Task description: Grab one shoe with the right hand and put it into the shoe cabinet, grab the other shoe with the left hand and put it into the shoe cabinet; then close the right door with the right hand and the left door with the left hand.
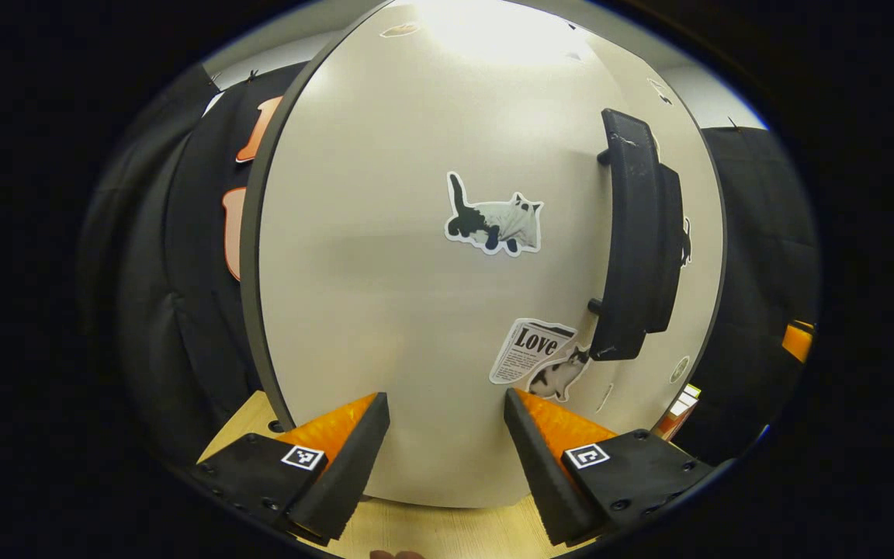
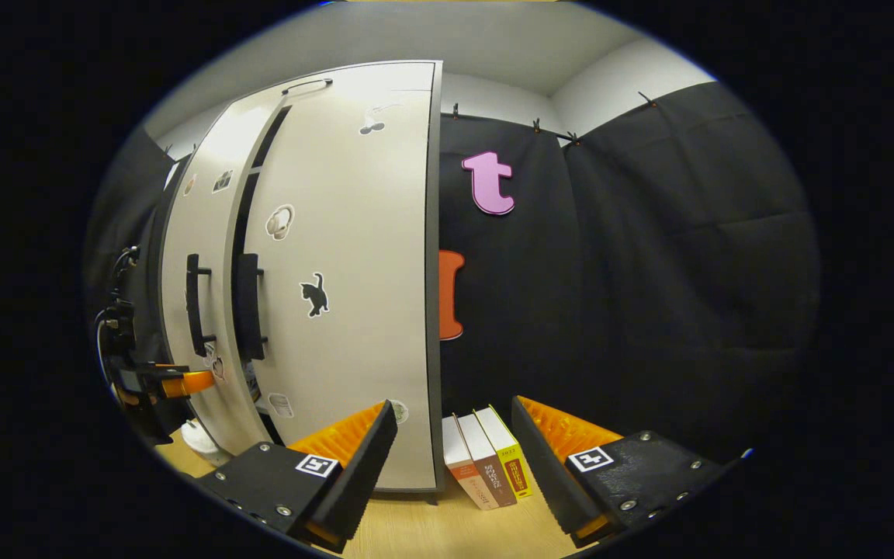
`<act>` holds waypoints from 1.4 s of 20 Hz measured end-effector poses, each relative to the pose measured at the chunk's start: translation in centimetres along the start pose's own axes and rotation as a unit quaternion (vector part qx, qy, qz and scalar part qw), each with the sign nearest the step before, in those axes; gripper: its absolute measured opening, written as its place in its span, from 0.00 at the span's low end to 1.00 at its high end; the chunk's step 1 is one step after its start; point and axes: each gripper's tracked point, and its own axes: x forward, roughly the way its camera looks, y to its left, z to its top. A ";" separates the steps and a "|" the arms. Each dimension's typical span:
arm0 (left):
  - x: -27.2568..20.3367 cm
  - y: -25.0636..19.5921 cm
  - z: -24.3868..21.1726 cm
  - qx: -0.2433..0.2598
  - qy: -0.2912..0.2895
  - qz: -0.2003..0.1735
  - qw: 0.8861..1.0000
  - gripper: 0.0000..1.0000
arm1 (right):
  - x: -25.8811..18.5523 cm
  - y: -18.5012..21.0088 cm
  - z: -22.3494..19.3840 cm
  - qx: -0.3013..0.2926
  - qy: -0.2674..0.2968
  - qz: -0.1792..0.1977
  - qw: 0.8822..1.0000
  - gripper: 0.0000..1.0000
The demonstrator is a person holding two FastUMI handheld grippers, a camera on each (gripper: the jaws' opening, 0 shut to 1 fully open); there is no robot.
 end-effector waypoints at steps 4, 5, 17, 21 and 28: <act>-2.1 0.6 1.5 -0.003 0.005 0.014 1.000 0.97 | -0.1 1.2 1.4 -0.009 0.003 0.016 1.000 0.92; -3.4 0.9 2.4 -0.007 0.002 0.013 1.000 0.97 | -0.2 1.4 1.8 -0.014 0.003 0.019 1.000 0.92; -17.9 5.6 12.6 0.022 -0.098 0.058 0.993 0.94 | -4.2 3.3 7.8 -0.034 -0.038 0.040 0.998 0.92; -20.6 6.2 13.0 0.025 -0.104 0.064 0.992 0.96 | -5.5 3.4 8.2 -0.037 -0.044 0.040 0.998 0.92; -23.8 6.9 12.9 0.011 -0.107 0.073 0.992 0.96 | -7.6 3.4 8.3 -0.035 -0.048 0.042 0.997 0.92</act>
